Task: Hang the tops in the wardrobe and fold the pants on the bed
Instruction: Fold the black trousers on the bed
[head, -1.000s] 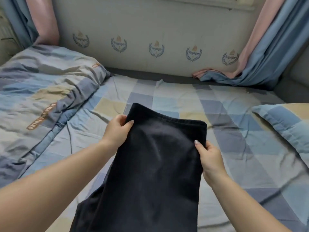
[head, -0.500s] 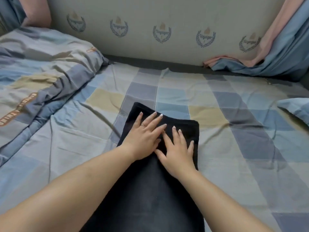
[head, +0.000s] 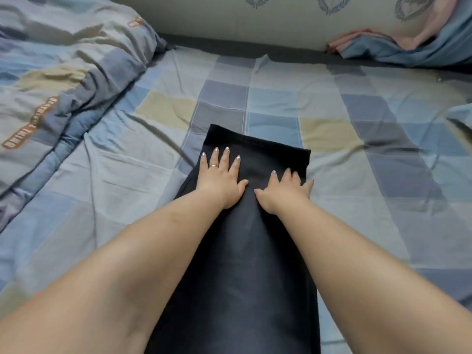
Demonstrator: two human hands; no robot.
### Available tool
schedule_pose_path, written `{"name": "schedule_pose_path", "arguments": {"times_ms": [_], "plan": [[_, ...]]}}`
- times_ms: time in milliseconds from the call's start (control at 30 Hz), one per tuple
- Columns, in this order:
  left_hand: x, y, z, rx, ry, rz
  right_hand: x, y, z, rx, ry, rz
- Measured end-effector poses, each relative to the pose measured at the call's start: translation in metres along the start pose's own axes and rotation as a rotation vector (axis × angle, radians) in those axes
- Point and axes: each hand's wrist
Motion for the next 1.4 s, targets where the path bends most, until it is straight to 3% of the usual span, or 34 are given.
{"name": "schedule_pose_path", "arguments": {"times_ms": [133, 267, 533, 700, 800, 933, 1033, 1200, 1400], "plan": [[0.005, -0.082, -0.008, -0.122, -0.017, 0.097, -0.034, -0.084, 0.026, 0.191, 0.222, -0.114], [-0.004, -0.174, 0.021, -0.195, -0.009, 0.014, -0.077, -0.152, 0.0, 0.313, 0.132, -0.279], [-0.005, -0.269, 0.047, -0.238, 0.084, 0.063, -0.095, -0.234, -0.037, 0.334, -0.009, -0.161], [0.011, -0.331, 0.061, -0.473, 0.047, -0.002, -0.102, -0.307, -0.051, 0.452, -0.029, -0.103], [0.011, -0.365, 0.075, -0.527, 0.036, -0.033, -0.098, -0.344, -0.059, 0.448, 0.01, -0.065], [0.004, -0.392, 0.091, -0.566, -0.043, -0.114, -0.103, -0.383, -0.069, 0.399, 0.118, -0.137], [0.006, -0.399, 0.098, -0.624, -0.09, -0.152, -0.109, -0.396, -0.067, 0.407, 0.171, -0.291], [0.016, -0.384, 0.087, -0.488, -0.186, -0.096, -0.106, -0.379, -0.055, 0.302, 0.24, -0.311], [0.052, -0.369, 0.1, -0.495, -0.303, -0.095, -0.063, -0.383, -0.072, 0.304, 0.393, -0.479]]}}
Point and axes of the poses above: each hand's wrist, its own y-axis towards the middle knuckle, its own x-axis out of the back of the hand, z = x × y, and after that the axes turned 8 degrees about -z, right-handed
